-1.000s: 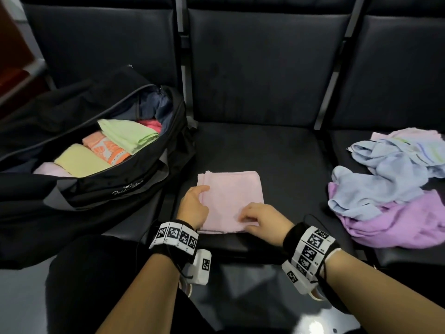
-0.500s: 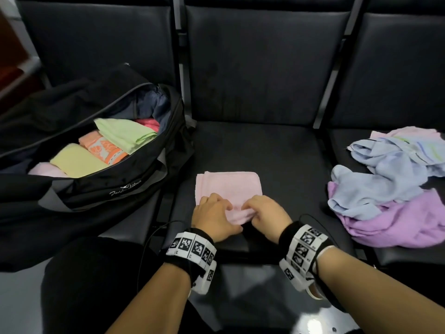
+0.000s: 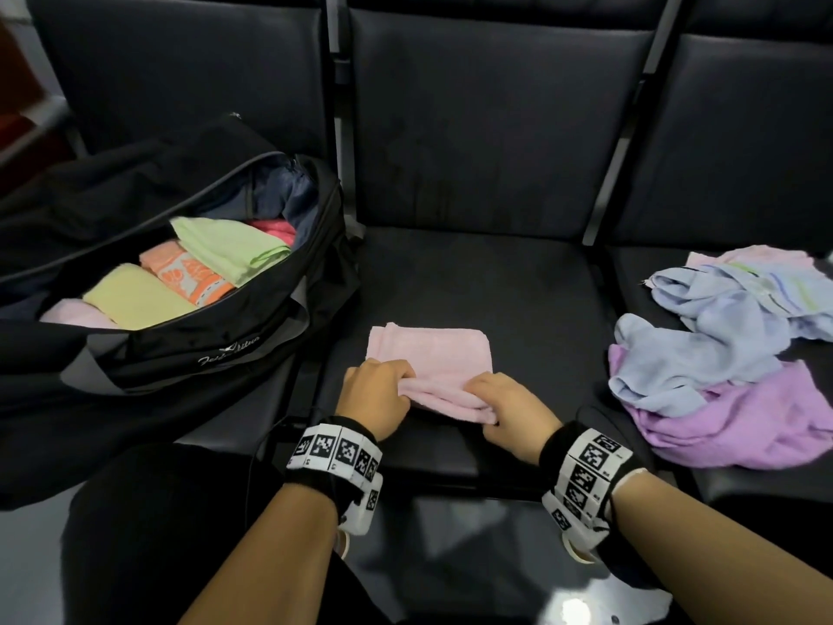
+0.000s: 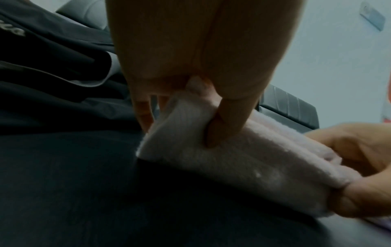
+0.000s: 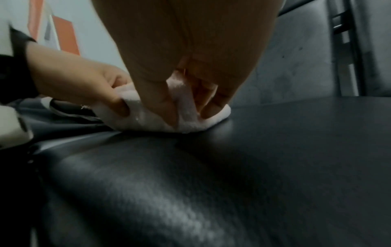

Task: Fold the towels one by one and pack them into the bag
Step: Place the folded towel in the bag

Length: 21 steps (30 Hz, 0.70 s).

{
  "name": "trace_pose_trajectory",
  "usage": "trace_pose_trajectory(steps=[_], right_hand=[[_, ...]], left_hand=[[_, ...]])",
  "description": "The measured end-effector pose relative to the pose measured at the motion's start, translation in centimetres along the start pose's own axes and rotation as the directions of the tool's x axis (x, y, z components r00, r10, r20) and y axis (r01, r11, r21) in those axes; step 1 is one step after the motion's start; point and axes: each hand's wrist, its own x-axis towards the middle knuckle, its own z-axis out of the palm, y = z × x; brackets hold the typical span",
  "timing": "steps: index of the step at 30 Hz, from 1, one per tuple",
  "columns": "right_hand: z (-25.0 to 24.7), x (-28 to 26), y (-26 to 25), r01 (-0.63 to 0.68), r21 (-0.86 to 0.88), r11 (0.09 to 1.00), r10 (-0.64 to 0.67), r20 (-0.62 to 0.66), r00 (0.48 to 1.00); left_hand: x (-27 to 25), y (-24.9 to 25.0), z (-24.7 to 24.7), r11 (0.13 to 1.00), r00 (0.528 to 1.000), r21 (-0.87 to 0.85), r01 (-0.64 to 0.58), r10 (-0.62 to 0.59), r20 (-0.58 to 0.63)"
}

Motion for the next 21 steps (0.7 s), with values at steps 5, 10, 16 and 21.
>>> trace_pose_trajectory(steps=[5,10,16,21], right_hand=[[-1.2,0.2,1.2,-0.095,0.199,0.975,0.128,-0.16,0.979],[-2.7,0.5,2.3,-0.153,0.383,0.911,0.236,-0.178,0.955],[-2.6,0.8,3.1,-0.206,0.452,0.868,0.328,-0.21,0.921],[-0.8,1.5,4.2,-0.406,0.391,0.826,0.497,-0.168,0.851]], left_hand=[[0.2,-1.5,-1.4,0.958,0.997,-0.274,0.083,-0.08,0.023],[0.6,-1.8,-2.2,0.856,0.994,-0.506,0.107,-0.105,0.032],[1.3,-2.0,-1.1,0.848,0.989,-0.51,0.144,-0.143,0.041],[1.3,-2.1,0.7,0.871,0.955,-0.405,0.277,-0.295,0.019]])
